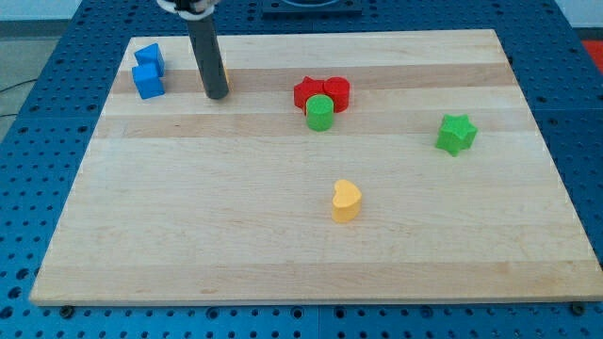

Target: Push the yellow heart diagonally below to the blue cube

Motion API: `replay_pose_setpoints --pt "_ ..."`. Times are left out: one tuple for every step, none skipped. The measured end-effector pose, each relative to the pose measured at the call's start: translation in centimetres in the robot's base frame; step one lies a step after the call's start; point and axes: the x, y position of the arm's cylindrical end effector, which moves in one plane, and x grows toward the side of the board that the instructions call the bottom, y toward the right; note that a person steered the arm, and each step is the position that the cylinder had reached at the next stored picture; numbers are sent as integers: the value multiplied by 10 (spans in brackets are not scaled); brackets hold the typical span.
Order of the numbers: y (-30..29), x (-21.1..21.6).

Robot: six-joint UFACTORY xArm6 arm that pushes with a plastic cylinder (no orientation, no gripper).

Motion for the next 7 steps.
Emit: replay_pose_setpoints --pt "38 -4" --pt "42 -30" --pt "-39 -46" --pt "-27 -45" --pt "92 -43" --pt "228 -36" --pt "251 34"
